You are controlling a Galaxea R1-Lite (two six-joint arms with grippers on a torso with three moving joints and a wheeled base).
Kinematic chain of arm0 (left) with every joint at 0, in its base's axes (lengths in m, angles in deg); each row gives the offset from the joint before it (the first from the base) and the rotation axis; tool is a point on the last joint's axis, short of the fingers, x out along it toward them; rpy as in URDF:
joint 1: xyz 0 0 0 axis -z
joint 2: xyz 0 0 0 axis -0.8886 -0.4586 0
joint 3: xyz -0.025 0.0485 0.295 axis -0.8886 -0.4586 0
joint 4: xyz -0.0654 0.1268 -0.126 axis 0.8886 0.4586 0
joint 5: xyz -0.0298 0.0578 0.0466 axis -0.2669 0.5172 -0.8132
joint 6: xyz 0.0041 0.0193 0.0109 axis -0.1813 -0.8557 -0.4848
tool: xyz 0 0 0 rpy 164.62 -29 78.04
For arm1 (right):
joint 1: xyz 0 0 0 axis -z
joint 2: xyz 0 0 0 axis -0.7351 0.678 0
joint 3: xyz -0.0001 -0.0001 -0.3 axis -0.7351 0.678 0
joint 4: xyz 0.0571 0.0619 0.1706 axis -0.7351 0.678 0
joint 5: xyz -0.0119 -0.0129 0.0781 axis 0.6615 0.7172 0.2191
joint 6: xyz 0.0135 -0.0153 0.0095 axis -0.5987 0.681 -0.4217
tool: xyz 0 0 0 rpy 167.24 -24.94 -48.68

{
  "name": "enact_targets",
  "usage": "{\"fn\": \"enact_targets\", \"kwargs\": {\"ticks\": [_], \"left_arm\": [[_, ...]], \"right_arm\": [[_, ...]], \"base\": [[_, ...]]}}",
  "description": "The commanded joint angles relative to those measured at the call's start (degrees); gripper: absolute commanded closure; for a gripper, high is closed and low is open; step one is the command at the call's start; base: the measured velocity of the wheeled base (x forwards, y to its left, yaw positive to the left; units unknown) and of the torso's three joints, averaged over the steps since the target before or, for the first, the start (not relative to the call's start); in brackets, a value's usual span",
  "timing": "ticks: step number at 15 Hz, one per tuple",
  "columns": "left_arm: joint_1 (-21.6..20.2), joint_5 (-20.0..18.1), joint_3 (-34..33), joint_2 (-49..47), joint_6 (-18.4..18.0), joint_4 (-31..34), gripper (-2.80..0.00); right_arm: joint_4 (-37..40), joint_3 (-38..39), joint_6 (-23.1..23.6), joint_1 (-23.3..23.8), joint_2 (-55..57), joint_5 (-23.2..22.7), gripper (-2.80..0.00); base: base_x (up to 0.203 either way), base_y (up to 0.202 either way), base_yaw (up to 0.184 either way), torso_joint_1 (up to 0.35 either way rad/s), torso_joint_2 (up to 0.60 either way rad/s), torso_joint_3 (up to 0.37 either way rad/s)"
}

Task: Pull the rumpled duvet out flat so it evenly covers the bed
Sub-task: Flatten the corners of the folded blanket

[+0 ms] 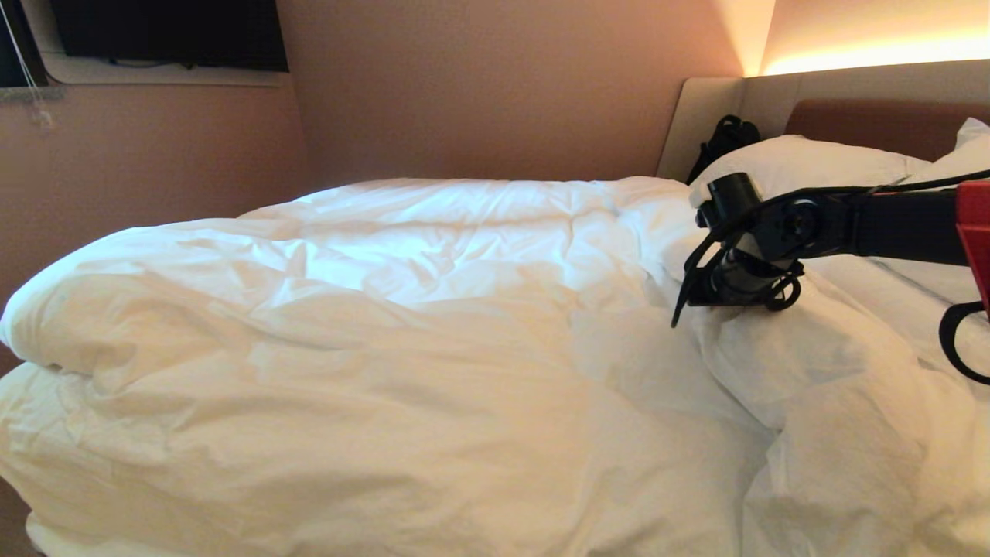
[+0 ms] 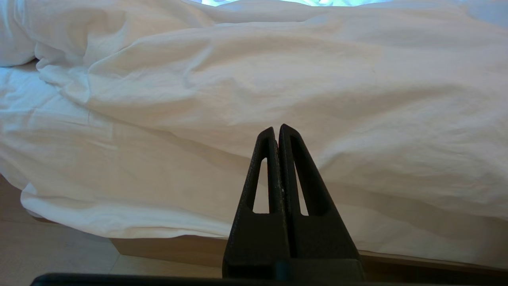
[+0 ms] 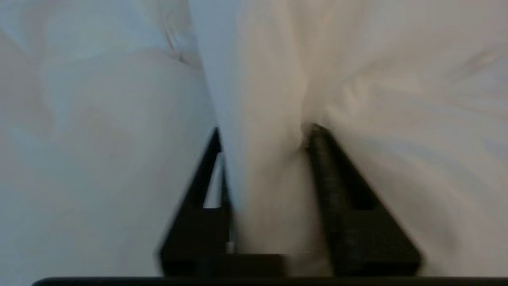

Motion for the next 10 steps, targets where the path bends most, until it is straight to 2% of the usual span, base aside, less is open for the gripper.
{"fn": "enact_targets", "kwargs": {"ticks": [1,7,8,10], "left_arm": [[0.0,0.0,0.0,0.0,0.0,0.0,0.0],[0.0,0.0,0.0,0.0,0.0,0.0,0.0],[0.0,0.0,0.0,0.0,0.0,0.0,0.0],[0.0,0.0,0.0,0.0,0.0,0.0,0.0]], "right_arm": [[1.24,-0.1,-0.56,-0.52,-2.54,0.11,-2.8],[7.32,-0.07,-3.05,-4.5,-17.22,-0.08,-2.8],[8.36,0.04,-4.11,-4.53,-18.87,-0.84,0.0],[12.08,0.36,-6.84,-3.45,-21.57,-3.73,0.0]], "base": [[0.0,0.0,0.0,0.0,0.0,0.0],[0.0,0.0,0.0,0.0,0.0,0.0],[0.0,0.0,0.0,0.0,0.0,0.0],[0.0,0.0,0.0,0.0,0.0,0.0]]}}
